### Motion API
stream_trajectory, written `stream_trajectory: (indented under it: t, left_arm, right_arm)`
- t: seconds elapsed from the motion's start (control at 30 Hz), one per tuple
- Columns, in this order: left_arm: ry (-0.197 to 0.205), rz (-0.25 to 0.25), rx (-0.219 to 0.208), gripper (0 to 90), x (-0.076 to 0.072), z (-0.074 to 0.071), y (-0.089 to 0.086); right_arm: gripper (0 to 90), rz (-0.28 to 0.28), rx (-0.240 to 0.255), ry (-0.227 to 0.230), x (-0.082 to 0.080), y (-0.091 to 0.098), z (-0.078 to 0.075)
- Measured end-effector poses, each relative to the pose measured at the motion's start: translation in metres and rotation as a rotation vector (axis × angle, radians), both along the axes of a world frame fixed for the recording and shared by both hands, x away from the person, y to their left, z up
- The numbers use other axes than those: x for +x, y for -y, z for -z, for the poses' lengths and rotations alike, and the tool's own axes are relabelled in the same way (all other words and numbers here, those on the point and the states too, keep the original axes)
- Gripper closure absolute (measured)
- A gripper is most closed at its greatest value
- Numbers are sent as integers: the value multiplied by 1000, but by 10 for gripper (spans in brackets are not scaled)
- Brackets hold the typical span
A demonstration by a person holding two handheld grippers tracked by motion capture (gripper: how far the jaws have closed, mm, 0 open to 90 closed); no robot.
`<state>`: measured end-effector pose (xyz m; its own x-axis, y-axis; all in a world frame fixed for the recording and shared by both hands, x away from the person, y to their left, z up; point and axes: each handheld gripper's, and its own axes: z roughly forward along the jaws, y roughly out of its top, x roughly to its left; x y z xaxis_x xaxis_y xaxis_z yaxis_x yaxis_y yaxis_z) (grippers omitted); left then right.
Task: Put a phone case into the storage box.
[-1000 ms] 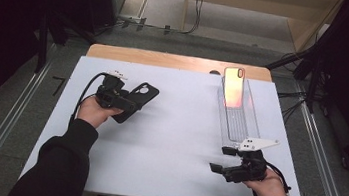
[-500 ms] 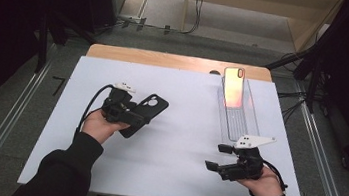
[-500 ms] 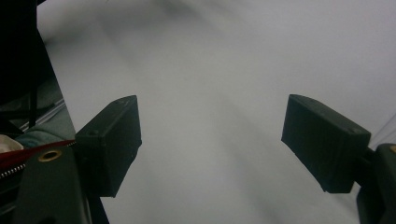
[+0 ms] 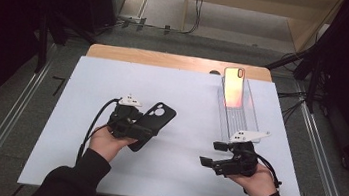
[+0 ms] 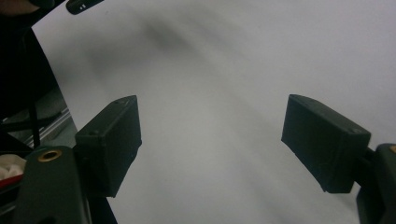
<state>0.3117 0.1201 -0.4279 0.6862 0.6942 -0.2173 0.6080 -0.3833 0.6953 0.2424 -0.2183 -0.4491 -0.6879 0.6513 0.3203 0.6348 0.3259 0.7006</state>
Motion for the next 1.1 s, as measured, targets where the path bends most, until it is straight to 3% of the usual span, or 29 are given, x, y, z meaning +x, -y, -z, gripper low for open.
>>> stream_trajectory:
  t: [0.23,0.47,0.63,0.93,1.1]
  left_arm:
    - [20,-23,-14,156,-6,3,8]
    - [31,-96,-80,155,-14,6,11]
    - [38,-119,-103,156,-19,12,17]
    - [51,-144,-156,155,-30,24,30]
    - [60,-148,-194,155,-35,30,36]
  right_arm:
    - [181,27,-8,-11,4,-8,-2]
    - [190,63,16,-35,10,-15,-6]
    - [191,85,32,-40,13,-20,-10]
    - [192,128,116,-83,21,-29,-16]
    - [191,142,121,-85,26,-33,-19]
